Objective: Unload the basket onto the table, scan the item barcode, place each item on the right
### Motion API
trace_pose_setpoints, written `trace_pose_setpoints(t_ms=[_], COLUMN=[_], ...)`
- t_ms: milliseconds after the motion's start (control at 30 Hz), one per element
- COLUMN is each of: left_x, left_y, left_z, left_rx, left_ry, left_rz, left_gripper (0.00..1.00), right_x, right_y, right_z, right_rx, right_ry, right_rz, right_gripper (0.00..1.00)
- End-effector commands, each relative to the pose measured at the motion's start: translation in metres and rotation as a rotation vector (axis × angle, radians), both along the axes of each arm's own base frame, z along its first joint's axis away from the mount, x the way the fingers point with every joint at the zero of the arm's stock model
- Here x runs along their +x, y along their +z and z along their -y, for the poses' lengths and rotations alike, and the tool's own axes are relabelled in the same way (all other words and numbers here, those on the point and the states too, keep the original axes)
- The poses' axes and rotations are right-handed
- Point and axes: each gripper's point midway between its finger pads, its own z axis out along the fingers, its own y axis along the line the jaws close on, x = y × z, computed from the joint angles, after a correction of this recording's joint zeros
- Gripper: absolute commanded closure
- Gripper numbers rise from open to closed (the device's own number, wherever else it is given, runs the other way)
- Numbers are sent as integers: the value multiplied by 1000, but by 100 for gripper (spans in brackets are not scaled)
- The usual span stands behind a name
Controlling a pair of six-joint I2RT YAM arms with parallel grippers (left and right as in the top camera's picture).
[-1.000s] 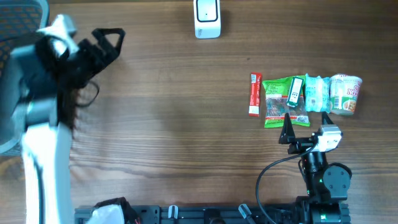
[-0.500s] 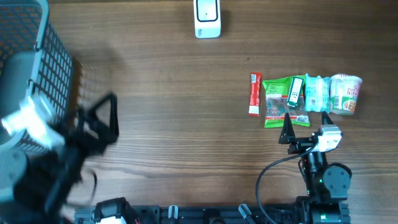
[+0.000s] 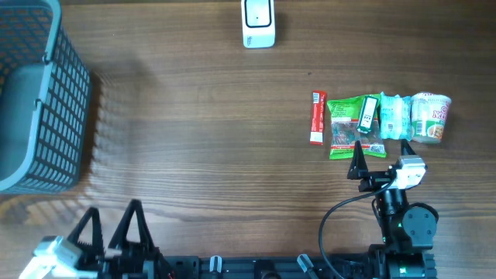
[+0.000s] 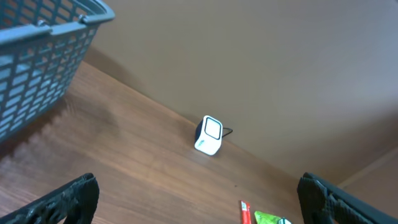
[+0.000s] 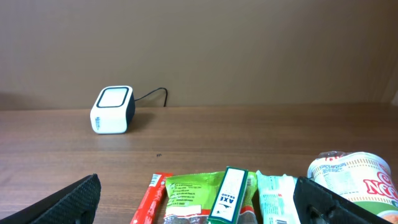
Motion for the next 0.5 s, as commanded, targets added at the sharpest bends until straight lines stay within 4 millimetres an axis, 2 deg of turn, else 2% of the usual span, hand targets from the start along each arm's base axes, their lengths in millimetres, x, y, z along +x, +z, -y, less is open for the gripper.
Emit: trace_pose_setpoints(t_ms=[0,133,300,400,467], left_x=[23,52,79,87,95], left_y=[-10,1,25,21,6], left_z=[-4,-3,0,0,0], left_rx=[16,50,156,170,170], left_ry=[8,-8,-9,-3,-2], left_rz=[38,168,451,556,578], left_gripper=[0,0,0,0,0], right_x=[-1,-1,-1,-1,-1], right_y=[3,3,3,3,3], right_z=[-2,-2,-2,-2,-2], right_rx=[-13,-13,-13,-13,-13], right_ry=[12,12,12,12,12], right_rz=[15,15,15,15,15], right_gripper=[0,0,0,0,0])
